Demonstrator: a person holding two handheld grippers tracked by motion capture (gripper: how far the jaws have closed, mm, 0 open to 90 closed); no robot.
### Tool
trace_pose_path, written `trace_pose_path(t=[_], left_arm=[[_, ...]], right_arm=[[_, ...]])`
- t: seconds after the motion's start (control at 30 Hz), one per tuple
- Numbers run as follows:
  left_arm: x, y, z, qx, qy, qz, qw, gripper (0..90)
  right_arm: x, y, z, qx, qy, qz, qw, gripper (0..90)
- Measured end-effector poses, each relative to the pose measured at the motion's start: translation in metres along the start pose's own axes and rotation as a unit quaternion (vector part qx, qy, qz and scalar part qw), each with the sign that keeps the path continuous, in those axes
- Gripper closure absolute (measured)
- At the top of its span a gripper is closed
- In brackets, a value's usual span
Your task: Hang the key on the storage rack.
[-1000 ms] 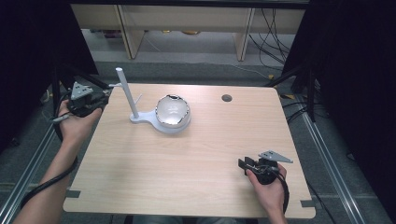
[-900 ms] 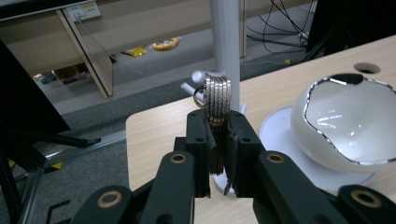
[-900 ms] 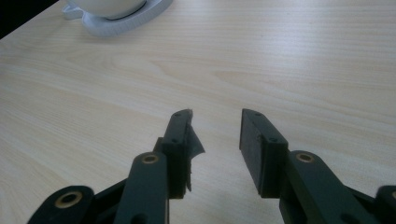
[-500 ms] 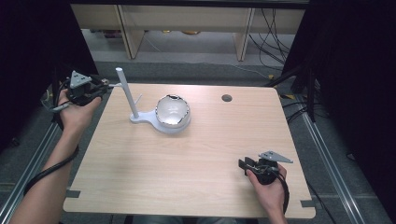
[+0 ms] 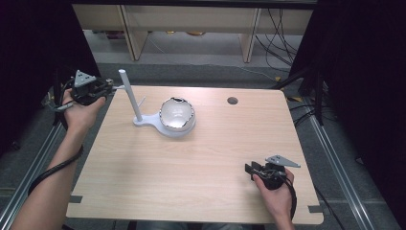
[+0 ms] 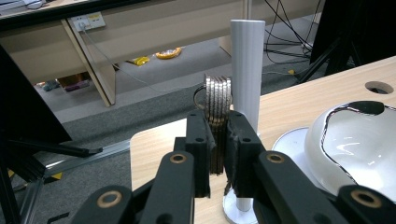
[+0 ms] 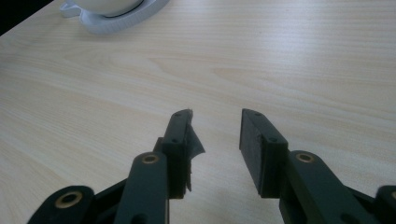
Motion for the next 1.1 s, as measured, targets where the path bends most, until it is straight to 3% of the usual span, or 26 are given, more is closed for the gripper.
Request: trace_pose_path(t=[1.0, 1.03, 1.1], left_arm=[[0.0066, 0.0011, 0.0014, 0.003, 0.011, -0.002, 0.9999, 80.4], [0.0069, 0.0009, 0.0010, 0.003, 0.011, -0.001, 0.9999, 80.4], [0.0071, 0.0007, 0.0008, 0.004, 0.010, -0.002, 0.9999, 80.4]], right_arm=[[0.0004, 0.0012, 0.0016, -0.003, -0.003, 0.002, 1.0000, 64.4], [-0.0004, -0.0020, 0.0028, -0.003, -0.010, -0.016, 0.9998, 64.4], [-0.0003, -0.0020, 0.0022, 0.002, -0.006, -0.017, 0.9998, 64.4]])
Point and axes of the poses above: each handheld gripper's, and its own axes: z roughly forward along the jaws, x roughly out of its underside, y roughly to its left, the point moved 4 cm from there along z, roughly forward along the jaws, and after that the axes turned 10 degrees about x, right-handed, at the moved point
